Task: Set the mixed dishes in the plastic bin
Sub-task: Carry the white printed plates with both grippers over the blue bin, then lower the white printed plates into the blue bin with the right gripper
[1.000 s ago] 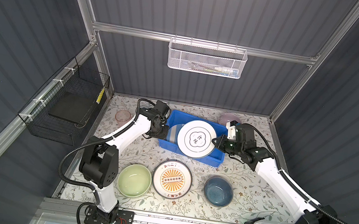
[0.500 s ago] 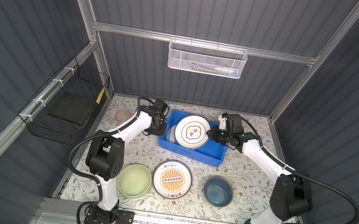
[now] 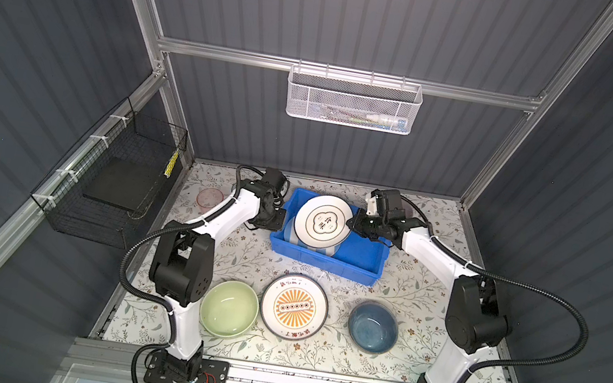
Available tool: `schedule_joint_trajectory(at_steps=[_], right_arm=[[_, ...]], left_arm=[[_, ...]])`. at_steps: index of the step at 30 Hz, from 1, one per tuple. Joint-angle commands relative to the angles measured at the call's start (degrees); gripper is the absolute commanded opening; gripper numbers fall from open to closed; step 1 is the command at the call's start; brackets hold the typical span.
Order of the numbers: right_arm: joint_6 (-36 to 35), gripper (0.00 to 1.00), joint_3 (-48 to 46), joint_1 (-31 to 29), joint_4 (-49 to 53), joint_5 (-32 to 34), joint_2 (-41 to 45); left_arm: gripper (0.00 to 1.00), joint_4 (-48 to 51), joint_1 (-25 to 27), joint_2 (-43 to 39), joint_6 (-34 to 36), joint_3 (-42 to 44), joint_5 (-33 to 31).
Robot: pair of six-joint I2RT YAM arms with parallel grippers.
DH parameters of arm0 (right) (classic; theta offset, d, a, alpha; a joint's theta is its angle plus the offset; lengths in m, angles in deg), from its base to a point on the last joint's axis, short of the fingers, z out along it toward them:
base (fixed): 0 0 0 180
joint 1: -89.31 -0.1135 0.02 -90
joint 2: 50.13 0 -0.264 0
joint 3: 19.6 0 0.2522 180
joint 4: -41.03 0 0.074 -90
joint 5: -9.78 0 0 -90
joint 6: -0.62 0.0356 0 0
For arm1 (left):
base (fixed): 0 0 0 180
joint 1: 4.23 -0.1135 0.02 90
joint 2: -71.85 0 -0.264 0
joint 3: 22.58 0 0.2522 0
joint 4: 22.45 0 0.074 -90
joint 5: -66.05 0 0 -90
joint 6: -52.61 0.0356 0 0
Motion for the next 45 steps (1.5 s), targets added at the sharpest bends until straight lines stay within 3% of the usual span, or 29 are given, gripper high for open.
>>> schedule_joint_trajectory(at_steps=[1,23,41,45], right_arm=[[0.89,0.04,2.36,0.29,-2.86,-1.88,-0.95],[2.78,0.05,0.30,0.26,-9.86,-5.56,-7.01],[2.95,0.14,-1.48,-0.66,-8.84,-4.82,-8.54],[2.74,0.22,-1.27,-0.96,-7.88,-4.15,-8.72]], left_arm=[[0.26,1.26,-0.32,1.63,1.77,-0.66,2.28],[0.13,2.01,-0.32,3.76,1.63,-1.01,2.97],[0.10,1.13,-0.32,2.85,1.00,0.30,4.02],[0.09,1.30,-0.32,2.63,1.10,0.30,3.94]])
